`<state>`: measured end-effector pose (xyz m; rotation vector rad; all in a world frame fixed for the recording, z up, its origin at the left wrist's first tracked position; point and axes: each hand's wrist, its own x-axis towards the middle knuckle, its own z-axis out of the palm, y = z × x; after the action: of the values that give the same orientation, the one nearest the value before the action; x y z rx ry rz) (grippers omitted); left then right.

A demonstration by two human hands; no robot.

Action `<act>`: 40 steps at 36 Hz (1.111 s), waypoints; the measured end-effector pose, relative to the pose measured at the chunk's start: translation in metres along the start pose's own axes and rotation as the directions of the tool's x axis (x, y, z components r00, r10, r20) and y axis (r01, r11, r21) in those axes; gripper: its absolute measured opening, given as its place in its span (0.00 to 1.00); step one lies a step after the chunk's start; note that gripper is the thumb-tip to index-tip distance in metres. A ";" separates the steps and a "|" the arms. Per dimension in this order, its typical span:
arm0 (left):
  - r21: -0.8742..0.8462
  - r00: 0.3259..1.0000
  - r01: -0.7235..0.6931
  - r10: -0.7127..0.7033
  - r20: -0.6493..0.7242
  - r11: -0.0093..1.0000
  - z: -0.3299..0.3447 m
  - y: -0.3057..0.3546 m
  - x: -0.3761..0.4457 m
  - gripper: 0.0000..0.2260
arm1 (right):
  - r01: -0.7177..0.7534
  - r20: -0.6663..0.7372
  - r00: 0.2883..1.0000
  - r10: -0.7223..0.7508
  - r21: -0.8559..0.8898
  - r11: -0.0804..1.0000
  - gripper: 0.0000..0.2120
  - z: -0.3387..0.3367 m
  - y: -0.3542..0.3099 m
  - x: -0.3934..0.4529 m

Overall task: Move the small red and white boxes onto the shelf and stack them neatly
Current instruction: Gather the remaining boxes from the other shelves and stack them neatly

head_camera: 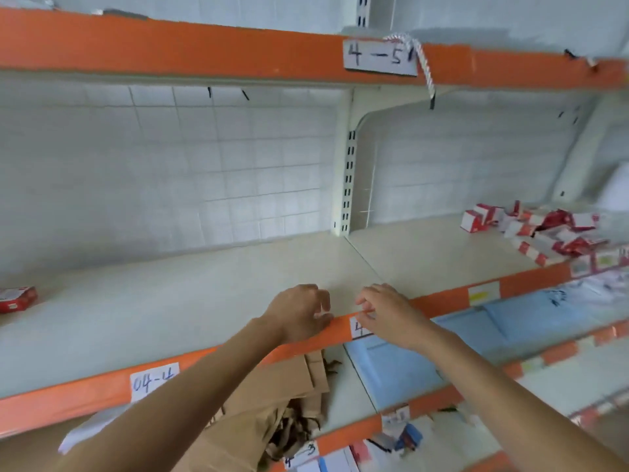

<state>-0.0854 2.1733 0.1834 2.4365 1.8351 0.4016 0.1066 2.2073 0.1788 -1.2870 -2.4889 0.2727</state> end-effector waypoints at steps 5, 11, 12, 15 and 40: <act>-0.046 0.995 -0.098 0.099 0.012 0.994 0.015 0.035 0.063 0.10 | -0.104 -0.065 0.993 0.103 -0.008 0.995 0.11 -0.023 0.065 -0.013; -0.085 0.980 -0.190 0.194 0.038 0.978 0.033 0.072 0.151 0.10 | -0.214 -0.062 0.976 0.209 -0.090 0.973 0.13 -0.058 0.137 -0.004; -0.093 0.978 -0.201 0.205 0.036 0.975 0.034 0.078 0.166 0.10 | -0.225 -0.059 0.974 0.220 -0.116 0.967 0.13 -0.067 0.148 -0.001; -0.115 0.970 -0.239 0.243 0.027 0.964 0.039 0.098 0.206 0.09 | -0.287 -0.094 0.957 0.276 -0.130 0.949 0.13 -0.091 0.182 0.007; -0.117 0.968 -0.242 0.248 0.041 0.963 0.088 0.175 0.317 0.10 | -0.600 -0.228 0.795 0.561 -0.433 0.673 0.25 -0.140 0.384 0.012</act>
<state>0.1810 2.4339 0.1886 2.5755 1.4518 0.4327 0.4419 2.4405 0.1912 -2.2498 -2.0599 -0.2956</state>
